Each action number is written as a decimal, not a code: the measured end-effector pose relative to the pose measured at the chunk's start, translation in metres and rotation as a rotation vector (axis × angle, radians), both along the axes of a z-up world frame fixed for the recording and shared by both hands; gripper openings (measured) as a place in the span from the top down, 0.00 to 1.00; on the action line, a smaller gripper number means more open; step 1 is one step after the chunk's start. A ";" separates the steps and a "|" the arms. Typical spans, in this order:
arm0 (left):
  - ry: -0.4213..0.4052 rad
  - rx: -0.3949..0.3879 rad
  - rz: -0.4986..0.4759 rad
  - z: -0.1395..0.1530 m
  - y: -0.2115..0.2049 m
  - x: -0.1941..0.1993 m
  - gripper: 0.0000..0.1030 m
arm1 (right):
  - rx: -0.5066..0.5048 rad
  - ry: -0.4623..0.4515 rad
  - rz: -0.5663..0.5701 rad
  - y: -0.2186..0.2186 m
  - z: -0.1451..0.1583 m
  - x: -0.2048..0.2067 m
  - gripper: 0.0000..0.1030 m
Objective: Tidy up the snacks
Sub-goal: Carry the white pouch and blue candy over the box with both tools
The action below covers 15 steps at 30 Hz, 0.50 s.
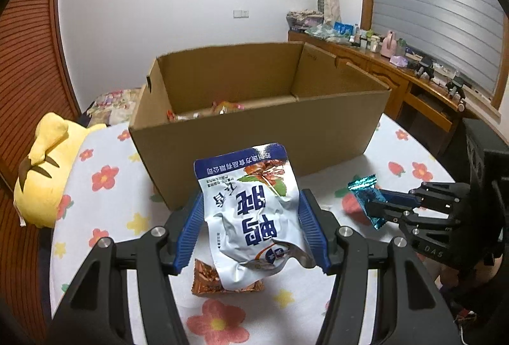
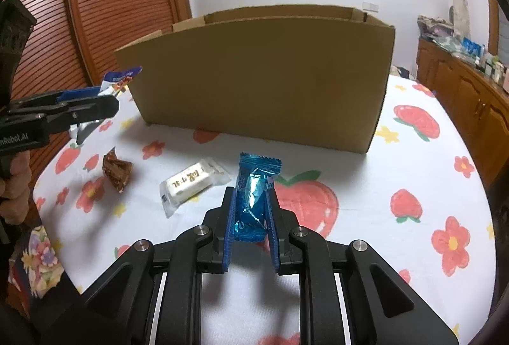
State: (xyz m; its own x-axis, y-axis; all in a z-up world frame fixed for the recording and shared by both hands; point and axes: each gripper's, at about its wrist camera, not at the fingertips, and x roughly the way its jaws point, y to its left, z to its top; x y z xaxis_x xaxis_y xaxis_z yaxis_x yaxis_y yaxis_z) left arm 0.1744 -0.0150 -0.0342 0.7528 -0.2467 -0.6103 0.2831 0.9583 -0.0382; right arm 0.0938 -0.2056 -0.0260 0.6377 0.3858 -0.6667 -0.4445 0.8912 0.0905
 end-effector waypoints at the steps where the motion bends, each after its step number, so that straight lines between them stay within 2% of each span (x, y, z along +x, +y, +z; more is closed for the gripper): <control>1: -0.005 0.000 -0.001 0.002 0.000 0.000 0.43 | -0.001 -0.006 -0.002 -0.001 0.002 -0.001 0.84; 15: -0.082 -0.003 -0.011 0.040 -0.001 0.003 0.43 | 0.017 -0.132 0.007 -0.004 0.065 -0.006 0.84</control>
